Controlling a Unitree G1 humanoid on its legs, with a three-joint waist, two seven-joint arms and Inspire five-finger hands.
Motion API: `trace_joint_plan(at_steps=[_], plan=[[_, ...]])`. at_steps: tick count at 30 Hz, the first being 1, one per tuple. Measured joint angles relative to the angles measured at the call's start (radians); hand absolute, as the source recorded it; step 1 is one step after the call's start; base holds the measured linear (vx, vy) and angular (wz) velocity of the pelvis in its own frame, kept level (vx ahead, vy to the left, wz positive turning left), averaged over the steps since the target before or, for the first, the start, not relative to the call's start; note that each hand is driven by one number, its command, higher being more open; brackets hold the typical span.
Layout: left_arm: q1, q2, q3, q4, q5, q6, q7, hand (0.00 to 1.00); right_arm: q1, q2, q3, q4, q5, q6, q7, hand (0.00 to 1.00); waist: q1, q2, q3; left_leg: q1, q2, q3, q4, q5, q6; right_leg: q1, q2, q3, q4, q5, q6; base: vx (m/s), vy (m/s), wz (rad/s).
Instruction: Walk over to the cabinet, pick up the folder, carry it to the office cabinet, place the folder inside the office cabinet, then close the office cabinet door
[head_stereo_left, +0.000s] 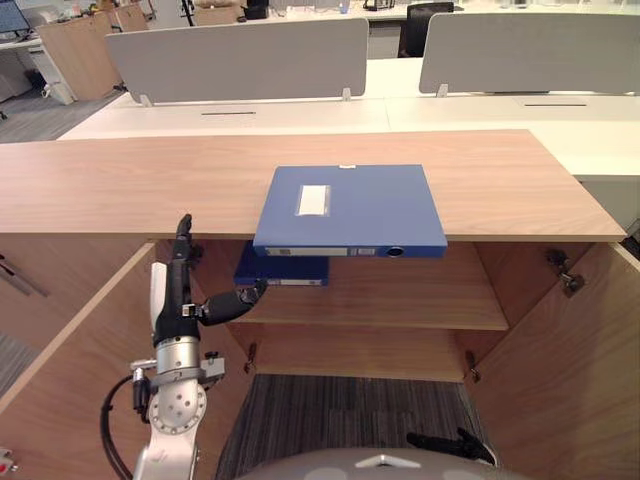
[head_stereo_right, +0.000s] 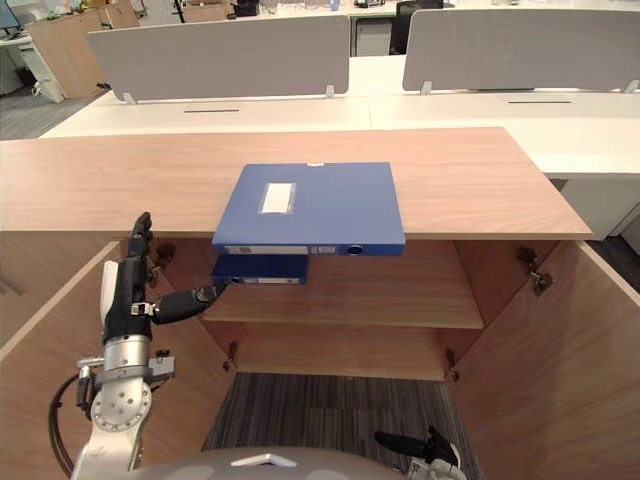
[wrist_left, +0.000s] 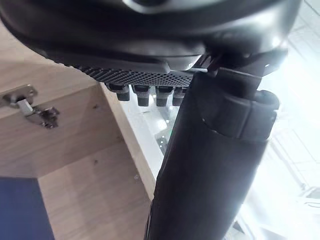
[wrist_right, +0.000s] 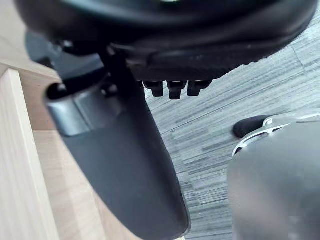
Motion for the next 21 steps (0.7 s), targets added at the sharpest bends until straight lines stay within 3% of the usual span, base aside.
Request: trace_joint_plan(at_steps=[11,21], plan=[[-0.032,0.139,-0.051,-0.053,0.116,-0.002,-0.017,1.0,0.015,-0.008,0.017,0.025,-0.002,-0.001,0.013,1.0,-0.005,-0.01,-0.012,0.003,0.0,0.0,0.001,0.0,0.0,0.004,0.0,0.003,-0.002,0.0,0.0,0.0,-0.004,0.0],[-0.16,0.197,-0.227,-0.174,0.173,-0.067,-0.051,1.0,0.014,-0.031,0.03,0.084,-0.01,-0.004,0.017,1.0,-0.03,0.005,-0.038,0.008,0.007,0.021,0.001,-0.003,-0.004,-0.002,0.009,0.037,0.002,0.001,-0.001,-0.01,-0.025,-0.07]])
